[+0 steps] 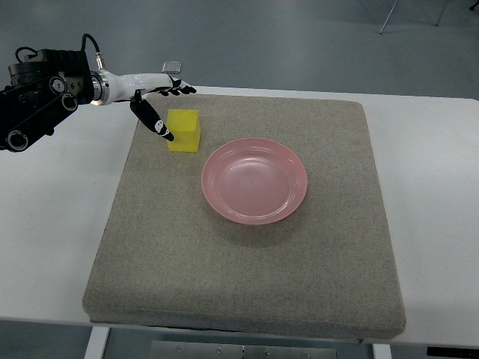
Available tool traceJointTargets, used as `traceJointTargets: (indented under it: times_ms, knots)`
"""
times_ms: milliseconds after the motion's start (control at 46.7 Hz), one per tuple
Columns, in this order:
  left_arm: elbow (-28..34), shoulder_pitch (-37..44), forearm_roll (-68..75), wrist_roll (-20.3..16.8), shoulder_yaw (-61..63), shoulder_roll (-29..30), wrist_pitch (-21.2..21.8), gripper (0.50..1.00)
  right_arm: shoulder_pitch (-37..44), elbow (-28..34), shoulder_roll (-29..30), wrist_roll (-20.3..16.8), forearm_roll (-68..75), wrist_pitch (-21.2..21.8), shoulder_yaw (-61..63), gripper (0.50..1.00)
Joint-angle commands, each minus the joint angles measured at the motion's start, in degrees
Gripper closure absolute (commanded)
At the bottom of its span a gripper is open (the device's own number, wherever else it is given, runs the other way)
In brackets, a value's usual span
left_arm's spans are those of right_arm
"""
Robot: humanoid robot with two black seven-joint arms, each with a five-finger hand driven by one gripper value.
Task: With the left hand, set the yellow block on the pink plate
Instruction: 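Close the left hand's fingers around the yellow cube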
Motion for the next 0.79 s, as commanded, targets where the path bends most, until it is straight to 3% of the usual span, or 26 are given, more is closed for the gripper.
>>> traceJointTargets:
  times_ms: [0,193,578,642,771]
  knots:
    - [0.08,-0.11,0.12,0.09,2.29,-0.42,2.08,0.506,0.0,0.0,0.0,0.06,0.0,0.0,-0.05,0.576]
    - [1.67,-0.02,0.29,0.44,3.96,-1.82,6.57,0.506,0.0,0.0,0.0,-0.03,0.0,0.0,-0.05,0.576]
    - [1.75,-0.02,5.3,0.79,5.19,-3.58,6.75,0.521,0.0,0.0,0.0,0.06,0.0,0.0,0.03,0.576]
    - [1.76,-0.02,6.09,0.79,5.19,-3.76,6.84,0.544,0.0,0.0,0.0,-0.03,0.0,0.0,-0.06,0.576]
    - [1.76,-0.11,6.27,0.88,5.28,-3.85,6.84,0.668,0.0,0.0,0.0,0.06,0.0,0.0,-0.05,0.576]
